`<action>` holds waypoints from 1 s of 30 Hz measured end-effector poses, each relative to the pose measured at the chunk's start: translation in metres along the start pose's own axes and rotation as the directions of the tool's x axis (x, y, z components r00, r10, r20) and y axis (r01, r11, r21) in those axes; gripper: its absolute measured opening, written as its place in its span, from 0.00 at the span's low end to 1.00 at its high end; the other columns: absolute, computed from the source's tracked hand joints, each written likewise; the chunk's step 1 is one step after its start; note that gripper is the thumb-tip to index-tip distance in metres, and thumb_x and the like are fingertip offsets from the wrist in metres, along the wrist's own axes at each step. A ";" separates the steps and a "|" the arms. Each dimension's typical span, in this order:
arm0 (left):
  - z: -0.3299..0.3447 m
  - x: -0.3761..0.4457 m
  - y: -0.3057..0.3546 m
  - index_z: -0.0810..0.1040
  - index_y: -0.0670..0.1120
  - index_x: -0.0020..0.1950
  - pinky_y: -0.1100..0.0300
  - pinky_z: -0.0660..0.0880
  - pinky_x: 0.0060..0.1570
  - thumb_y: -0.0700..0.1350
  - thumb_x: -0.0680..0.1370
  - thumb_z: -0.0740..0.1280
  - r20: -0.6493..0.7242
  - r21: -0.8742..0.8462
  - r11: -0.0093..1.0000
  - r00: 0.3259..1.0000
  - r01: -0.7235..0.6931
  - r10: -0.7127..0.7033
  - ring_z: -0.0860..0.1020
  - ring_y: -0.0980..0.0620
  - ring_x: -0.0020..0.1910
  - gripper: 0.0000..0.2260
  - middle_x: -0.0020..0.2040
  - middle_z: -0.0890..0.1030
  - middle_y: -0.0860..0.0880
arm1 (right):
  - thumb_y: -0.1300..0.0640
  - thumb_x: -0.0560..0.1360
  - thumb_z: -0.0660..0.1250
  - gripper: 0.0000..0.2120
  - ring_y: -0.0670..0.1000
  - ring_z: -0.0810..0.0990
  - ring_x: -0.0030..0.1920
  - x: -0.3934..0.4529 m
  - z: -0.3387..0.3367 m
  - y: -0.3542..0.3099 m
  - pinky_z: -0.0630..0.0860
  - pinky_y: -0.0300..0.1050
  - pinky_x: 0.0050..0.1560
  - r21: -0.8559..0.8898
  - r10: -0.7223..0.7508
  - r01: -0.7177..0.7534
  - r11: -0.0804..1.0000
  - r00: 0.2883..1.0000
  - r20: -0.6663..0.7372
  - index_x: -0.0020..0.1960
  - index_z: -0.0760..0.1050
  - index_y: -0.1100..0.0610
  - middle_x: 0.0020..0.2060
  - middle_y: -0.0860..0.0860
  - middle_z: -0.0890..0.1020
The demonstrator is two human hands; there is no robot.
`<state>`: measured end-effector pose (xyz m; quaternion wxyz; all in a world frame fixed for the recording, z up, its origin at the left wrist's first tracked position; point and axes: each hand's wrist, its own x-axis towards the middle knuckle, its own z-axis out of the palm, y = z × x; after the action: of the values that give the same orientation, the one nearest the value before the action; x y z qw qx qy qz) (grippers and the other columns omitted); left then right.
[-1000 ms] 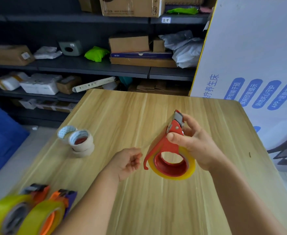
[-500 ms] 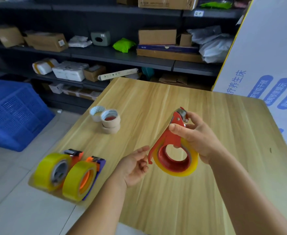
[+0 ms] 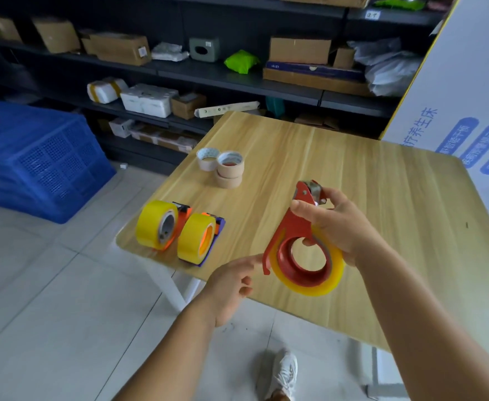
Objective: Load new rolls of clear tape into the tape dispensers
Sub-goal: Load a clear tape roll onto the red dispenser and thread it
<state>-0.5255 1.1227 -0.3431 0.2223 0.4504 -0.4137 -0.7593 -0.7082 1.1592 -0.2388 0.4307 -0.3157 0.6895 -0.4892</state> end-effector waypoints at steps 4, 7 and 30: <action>-0.015 -0.017 -0.016 0.77 0.49 0.62 0.58 0.63 0.58 0.43 0.68 0.62 0.246 0.174 0.961 0.955 -0.213 0.167 0.68 0.57 0.64 0.22 0.65 0.73 0.57 | 0.50 0.67 0.77 0.25 0.55 0.85 0.42 -0.009 0.012 0.006 0.83 0.55 0.42 0.046 0.054 -0.052 0.998 0.997 -0.052 0.60 0.72 0.53 0.47 0.56 0.84; -0.014 -0.029 -0.024 0.67 0.63 0.70 0.56 0.62 0.66 0.52 0.65 0.71 0.311 0.231 0.937 0.932 -0.262 0.184 0.60 0.64 0.72 0.34 0.71 0.68 0.63 | 0.49 0.68 0.77 0.25 0.56 0.85 0.45 -0.004 0.020 0.013 0.83 0.54 0.39 0.121 0.127 -0.117 0.986 0.989 -0.075 0.59 0.72 0.55 0.49 0.57 0.83; -0.015 0.016 -0.064 0.74 0.51 0.48 0.57 0.65 0.55 0.60 0.74 0.65 -0.172 -0.100 0.985 0.973 0.139 -0.155 0.73 0.56 0.51 0.13 0.47 0.77 0.56 | 0.71 0.73 0.62 0.23 0.51 0.75 0.37 0.060 0.085 0.071 0.77 0.47 0.42 0.061 0.481 -0.480 0.875 0.877 0.005 0.64 0.63 0.54 0.40 0.52 0.72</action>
<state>-0.5181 1.1408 -0.4079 0.2209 0.5360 -0.3241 -0.7475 -0.6577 1.0967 -0.3362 0.5444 -0.1191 0.7334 -0.3893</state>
